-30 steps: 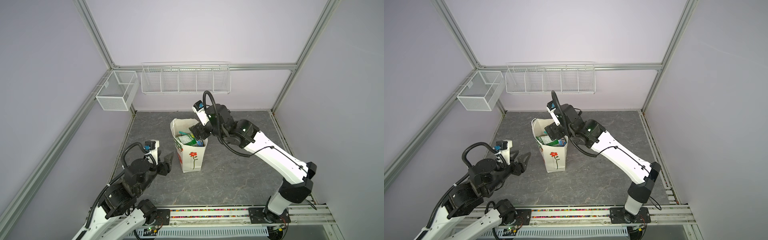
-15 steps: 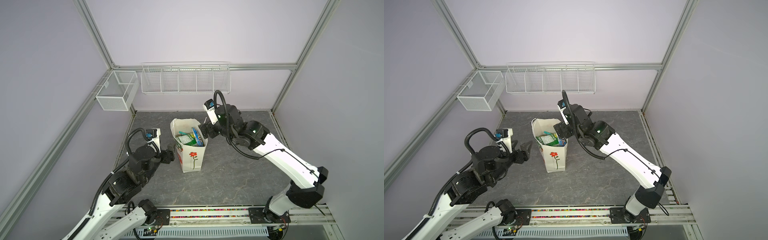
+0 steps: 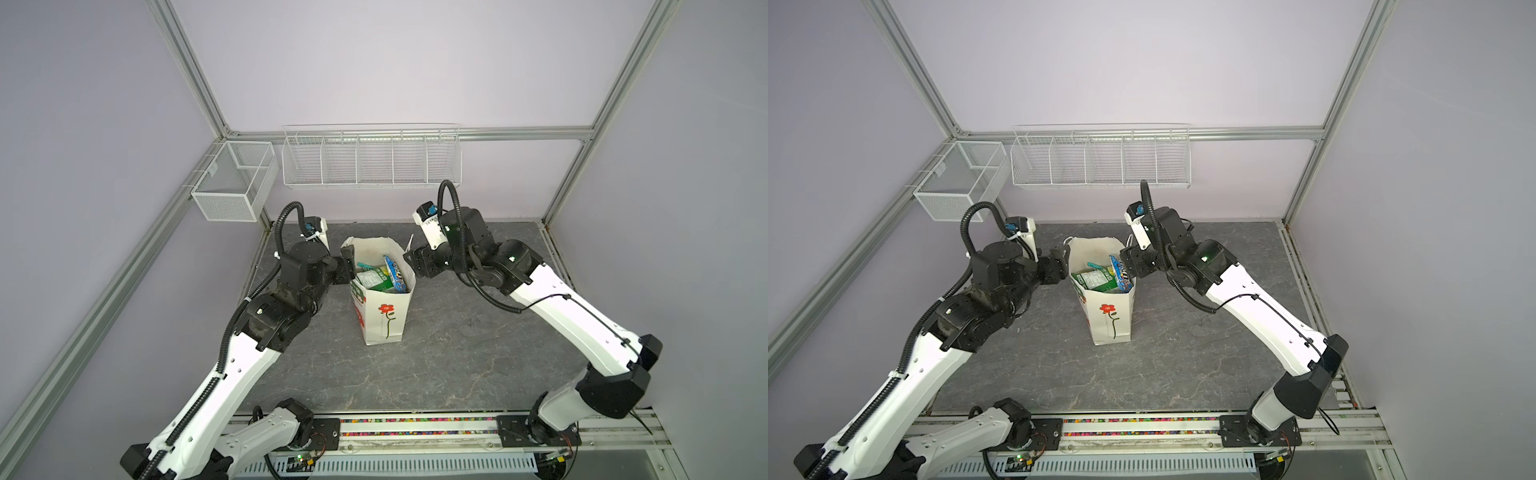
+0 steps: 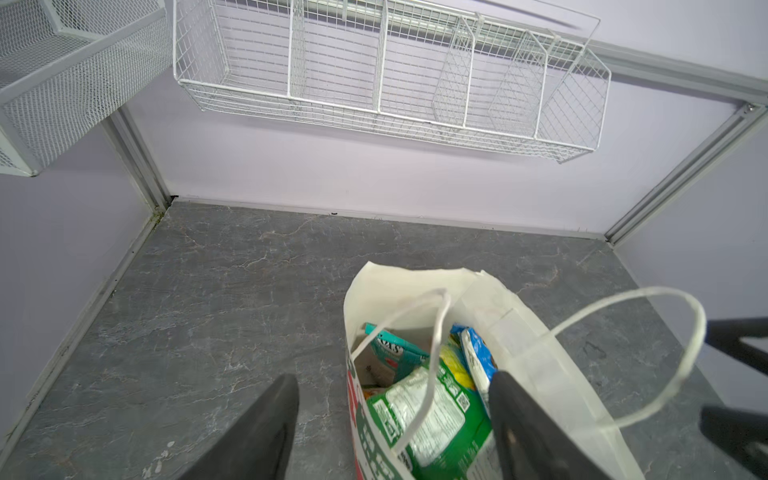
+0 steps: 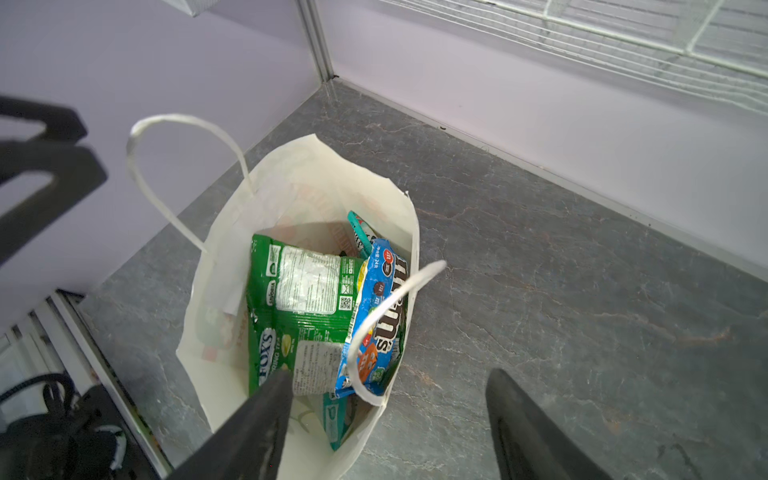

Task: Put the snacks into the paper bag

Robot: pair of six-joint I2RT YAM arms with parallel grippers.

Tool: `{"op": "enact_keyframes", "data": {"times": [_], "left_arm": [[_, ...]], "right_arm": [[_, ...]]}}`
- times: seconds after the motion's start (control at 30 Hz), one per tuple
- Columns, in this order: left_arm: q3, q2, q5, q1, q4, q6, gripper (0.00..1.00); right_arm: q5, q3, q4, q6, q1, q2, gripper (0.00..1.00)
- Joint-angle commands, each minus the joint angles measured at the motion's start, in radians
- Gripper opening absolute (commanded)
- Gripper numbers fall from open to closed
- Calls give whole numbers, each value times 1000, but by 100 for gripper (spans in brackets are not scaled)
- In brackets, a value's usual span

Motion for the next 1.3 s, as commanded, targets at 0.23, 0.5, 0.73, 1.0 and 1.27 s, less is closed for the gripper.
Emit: {"op": "enact_keyframes", "data": {"times": [0.23, 0.5, 0.73, 1.0, 1.27], "left_arm": [[76, 119, 142, 45, 41, -38, 50], [90, 125, 167, 48, 47, -44, 27], [120, 153, 223, 48, 24, -39, 15], [114, 137, 236, 48, 38, -47, 14], [105, 147, 318, 48, 56, -56, 11]], "right_arm": [[-100, -10, 42, -7, -35, -2, 29], [-183, -4, 54, 6, -56, 15, 7], [-178, -25, 65, 17, -66, -14, 9], [-184, -33, 91, 41, -79, 3, 53], [-255, -22, 129, 82, -96, 42, 7]]}}
